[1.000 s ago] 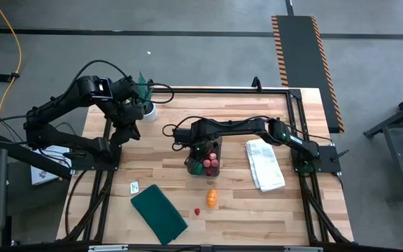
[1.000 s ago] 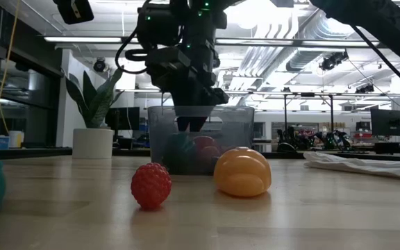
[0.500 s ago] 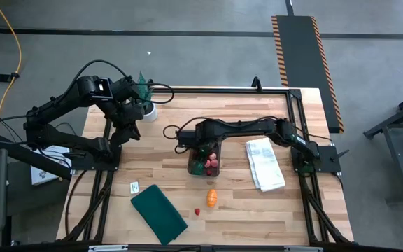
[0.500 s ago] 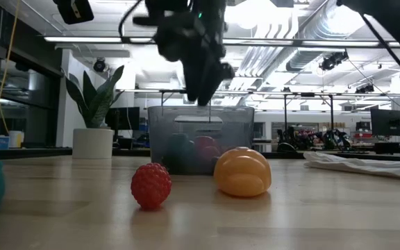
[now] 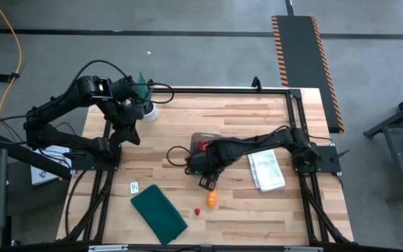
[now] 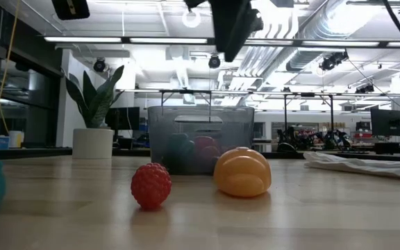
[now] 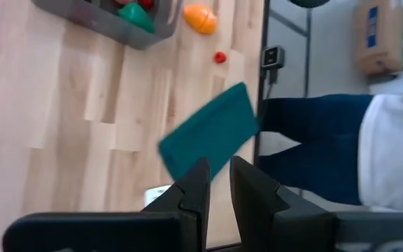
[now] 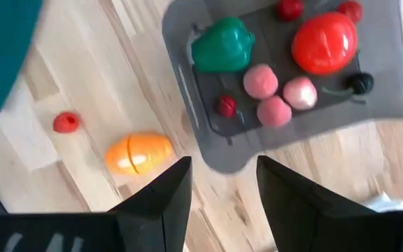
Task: Pick and placing Produce into tupperware
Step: Put the red raspberry into the transparent black bin
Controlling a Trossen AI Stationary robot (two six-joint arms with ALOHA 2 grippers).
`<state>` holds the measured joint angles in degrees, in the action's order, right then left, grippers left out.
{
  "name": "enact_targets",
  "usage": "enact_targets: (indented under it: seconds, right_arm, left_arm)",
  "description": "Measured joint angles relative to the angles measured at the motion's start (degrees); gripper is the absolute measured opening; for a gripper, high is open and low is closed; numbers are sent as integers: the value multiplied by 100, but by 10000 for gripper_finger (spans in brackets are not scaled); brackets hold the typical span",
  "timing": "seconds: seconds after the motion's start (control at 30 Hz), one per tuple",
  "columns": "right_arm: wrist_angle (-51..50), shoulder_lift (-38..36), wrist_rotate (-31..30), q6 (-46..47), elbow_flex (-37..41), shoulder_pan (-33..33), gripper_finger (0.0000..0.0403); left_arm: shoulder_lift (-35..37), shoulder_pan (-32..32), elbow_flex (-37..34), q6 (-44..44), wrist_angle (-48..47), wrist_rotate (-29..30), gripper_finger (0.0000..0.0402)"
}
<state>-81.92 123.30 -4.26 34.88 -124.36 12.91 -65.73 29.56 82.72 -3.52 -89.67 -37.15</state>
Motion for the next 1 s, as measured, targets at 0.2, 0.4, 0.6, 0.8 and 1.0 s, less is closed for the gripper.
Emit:
enact_targets:
  seconds: [0.2, 0.4, 0.6, 0.8, 1.0]
  right_arm:
    - [-296, -146, -177, 238, 0, 248, 153]
    - [-368, -364, -180, 231, 0, 373, 153]
    - [-354, -492, -174, -206, 0, 601, 153]
    - [-395, -500, -202, -666, 0, 839, 153]
    - [-792, -533, -325, -899, 4, 966, 153]
  left_arm:
    - [174, -257, -1, 602, 142, -103, 46]
    - [595, -1152, -2, 1639, 1057, -20, 46]
    - [868, -2420, 0, 2874, 2069, 1164, 46]
    - [698, -3794, 0, 3745, 2362, 2475, 46]
    - [64, -5017, 0, 4467, 2551, 3729, 46]
